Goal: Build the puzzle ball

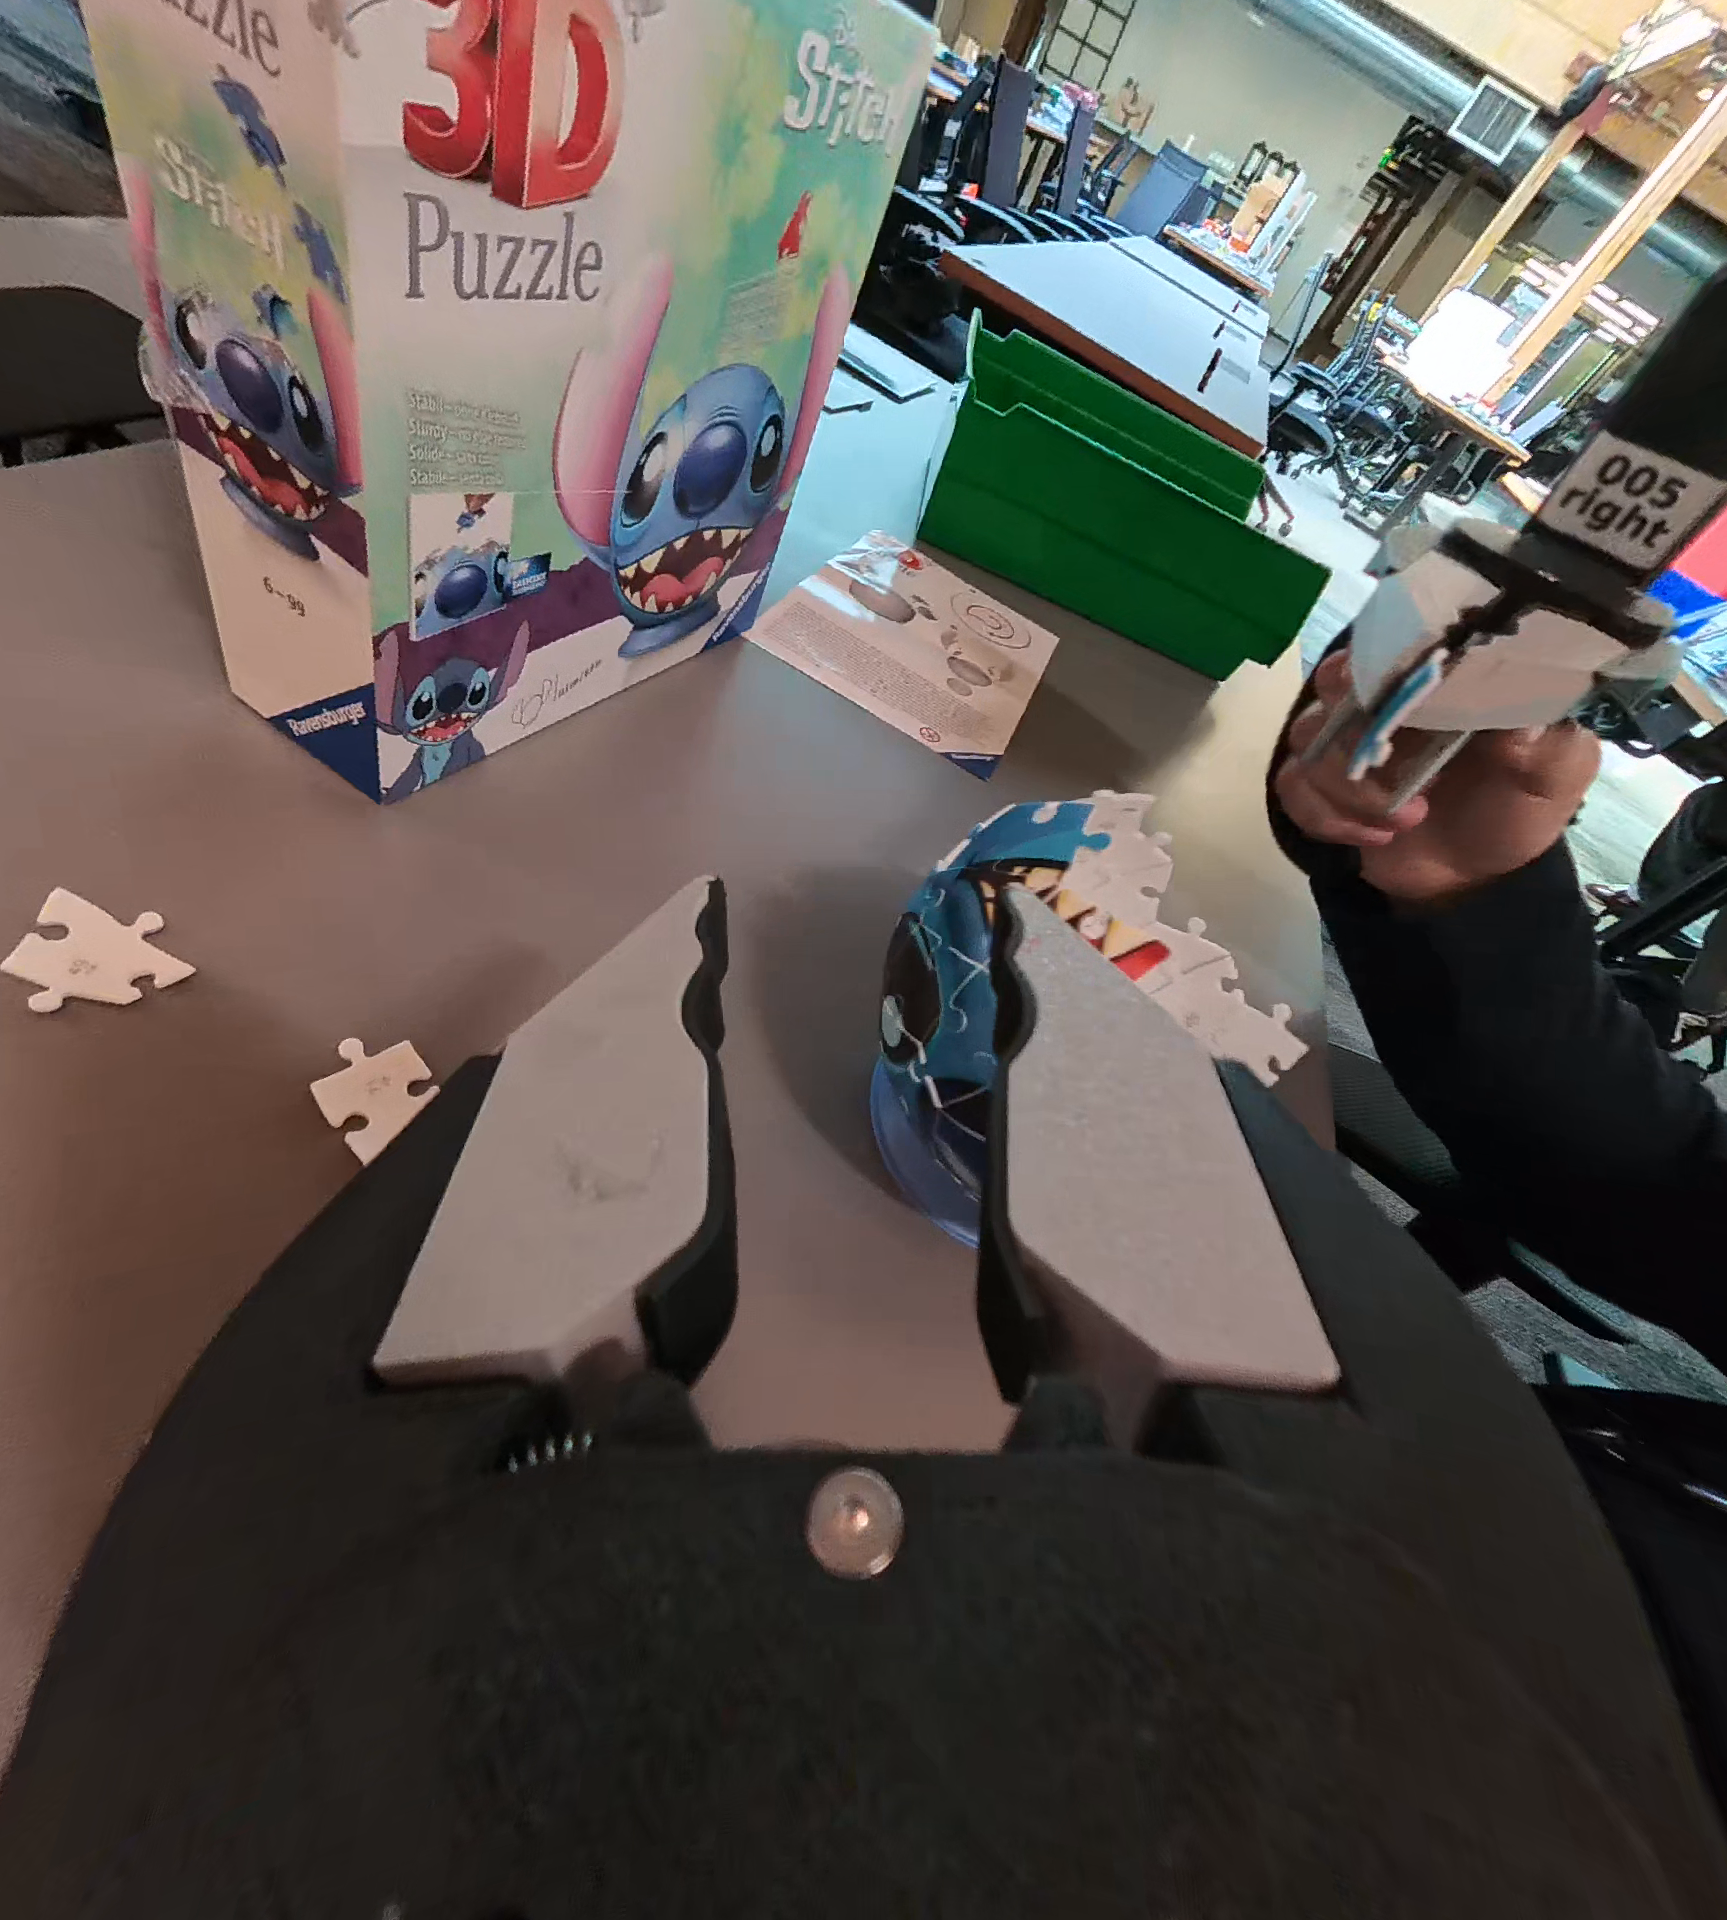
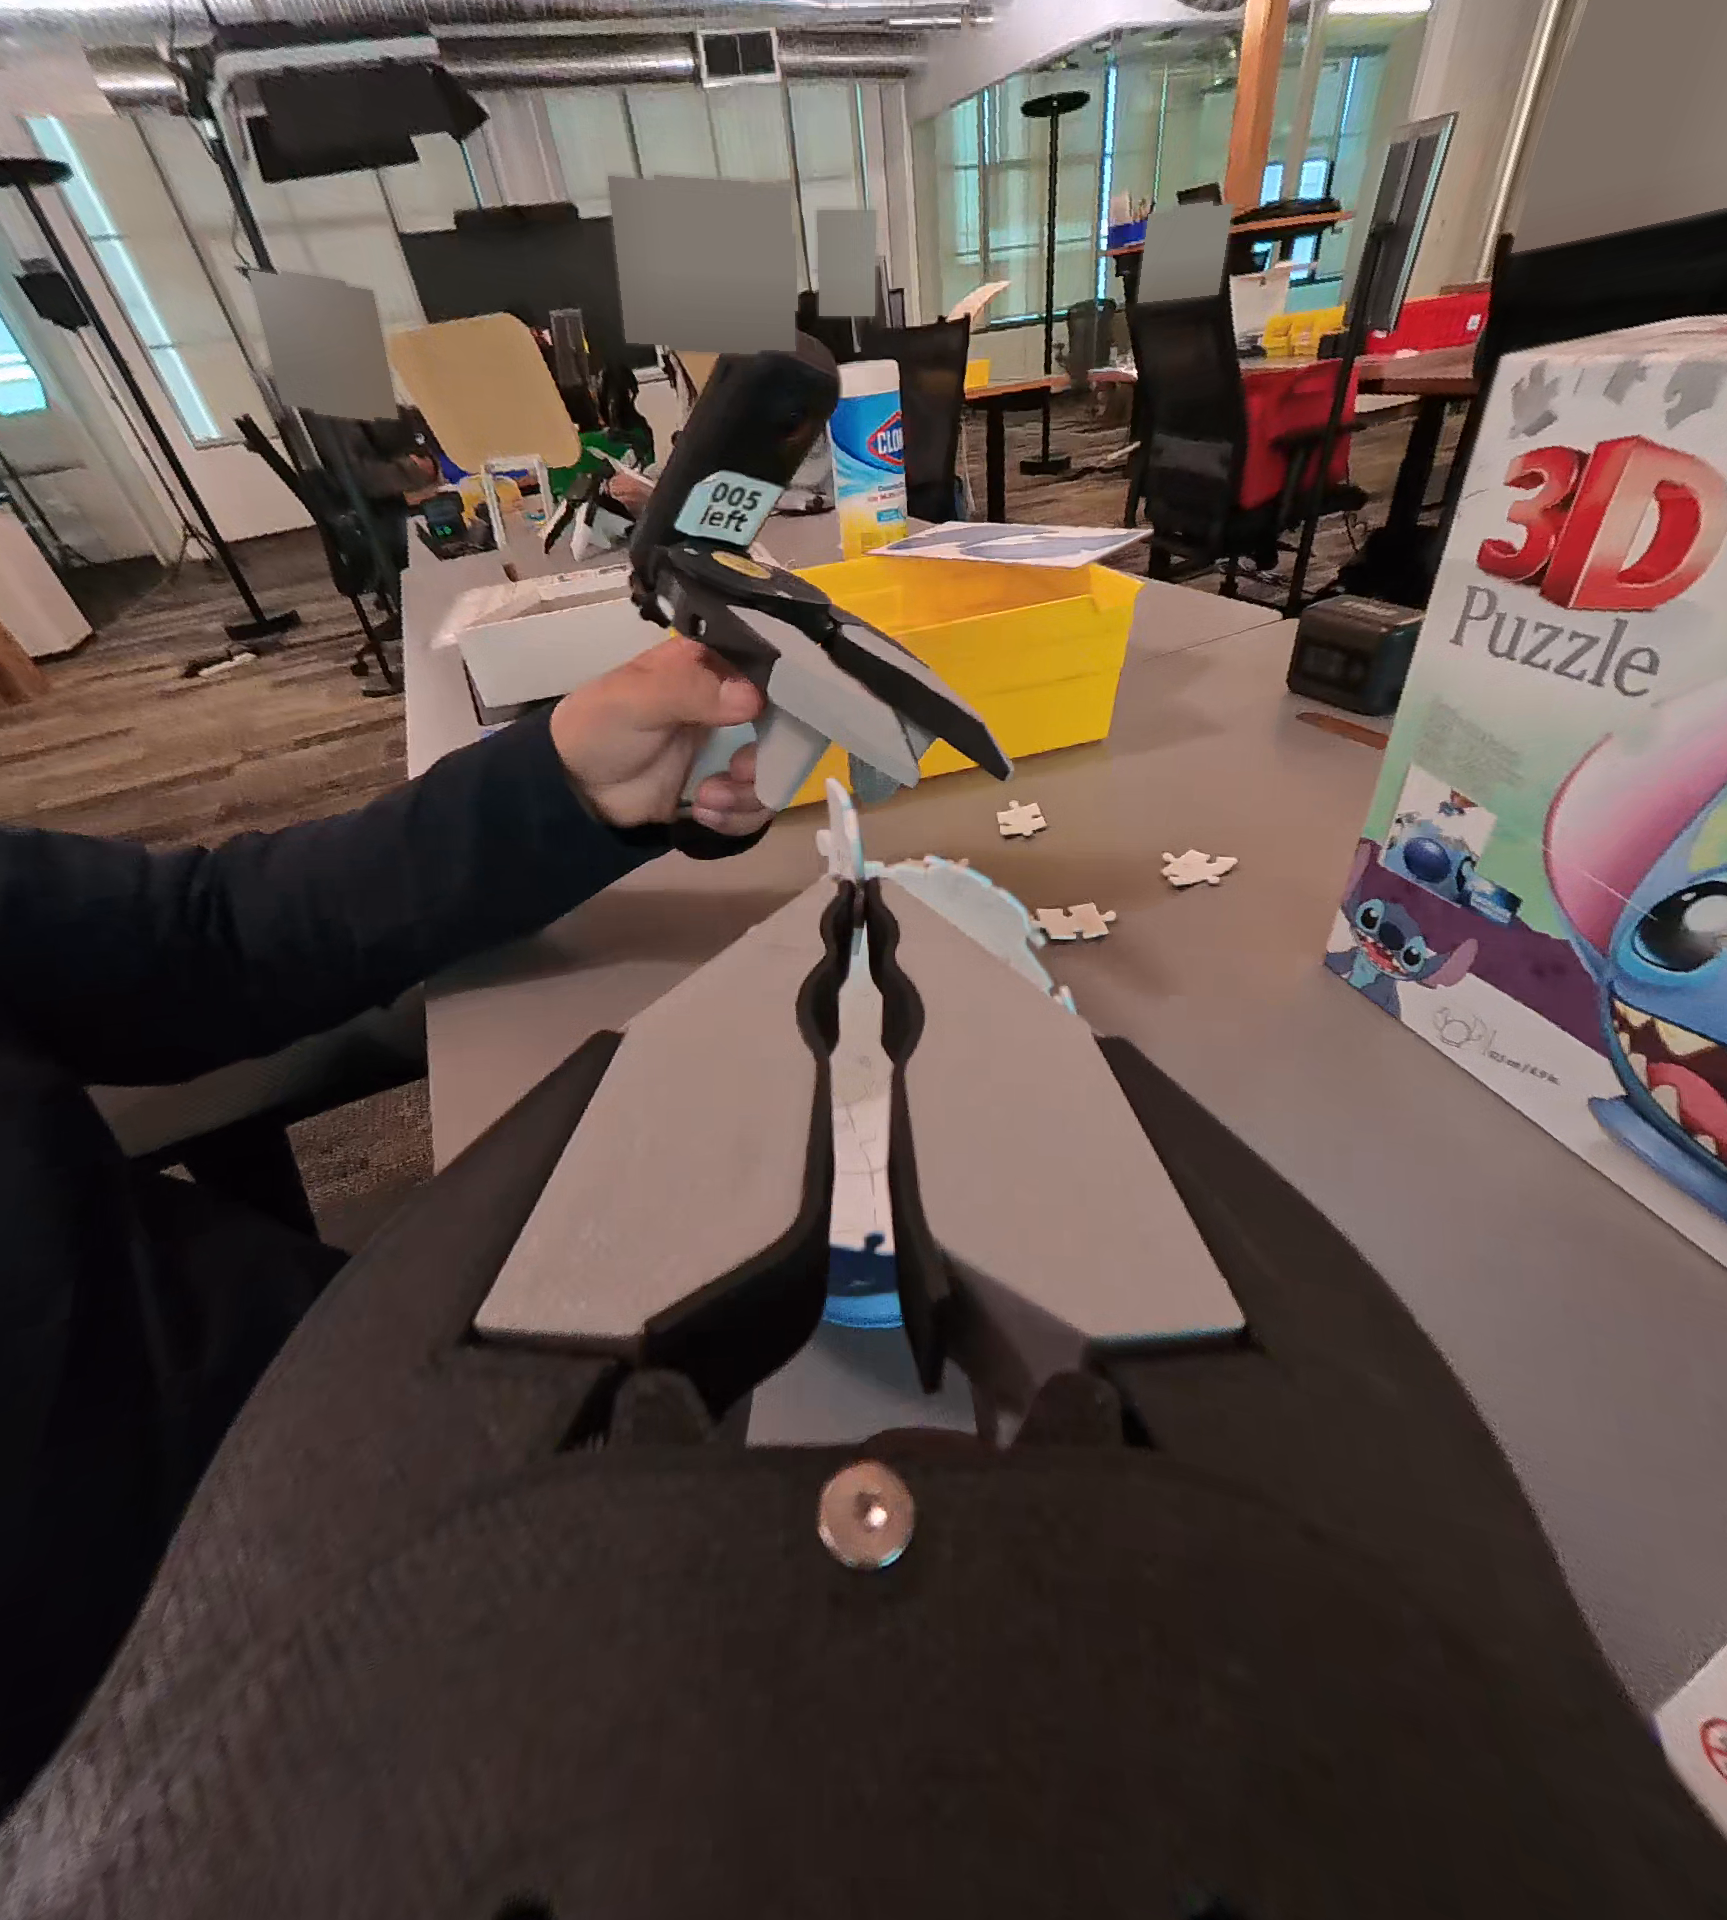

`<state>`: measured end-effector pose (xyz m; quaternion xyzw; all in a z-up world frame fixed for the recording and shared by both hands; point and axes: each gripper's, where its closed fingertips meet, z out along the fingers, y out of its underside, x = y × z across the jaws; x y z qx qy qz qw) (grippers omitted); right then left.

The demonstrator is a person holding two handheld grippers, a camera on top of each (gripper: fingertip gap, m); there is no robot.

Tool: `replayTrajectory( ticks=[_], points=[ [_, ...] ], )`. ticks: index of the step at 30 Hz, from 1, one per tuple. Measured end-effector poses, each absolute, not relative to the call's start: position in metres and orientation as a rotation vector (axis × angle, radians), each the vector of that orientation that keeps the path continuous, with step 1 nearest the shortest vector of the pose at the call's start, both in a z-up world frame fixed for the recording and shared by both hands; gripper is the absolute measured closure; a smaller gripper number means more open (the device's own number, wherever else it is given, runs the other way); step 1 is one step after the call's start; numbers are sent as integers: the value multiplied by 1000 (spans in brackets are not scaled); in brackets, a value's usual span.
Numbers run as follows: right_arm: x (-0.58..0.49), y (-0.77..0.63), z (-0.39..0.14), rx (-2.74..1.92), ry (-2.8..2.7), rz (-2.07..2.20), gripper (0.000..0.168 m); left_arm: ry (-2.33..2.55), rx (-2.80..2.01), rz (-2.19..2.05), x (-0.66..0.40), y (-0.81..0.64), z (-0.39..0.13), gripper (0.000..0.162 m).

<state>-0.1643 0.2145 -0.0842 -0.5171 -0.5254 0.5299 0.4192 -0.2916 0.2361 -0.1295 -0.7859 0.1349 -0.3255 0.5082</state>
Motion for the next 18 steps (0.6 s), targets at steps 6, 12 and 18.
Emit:
replayTrajectory(
  ticks=[6,12,18],
  points=[
    [-160,212,-102,-1327,-1388,1203,168,312,-1922,-732,-295,241,-139,114],
    [-159,212,-112,-1373,-1401,1200,168,304,-1966,-716,-297,244,-153,115],
    [-151,214,-105,-1360,-1383,1176,168,313,-1998,-719,-295,244,-160,114]
  ],
)
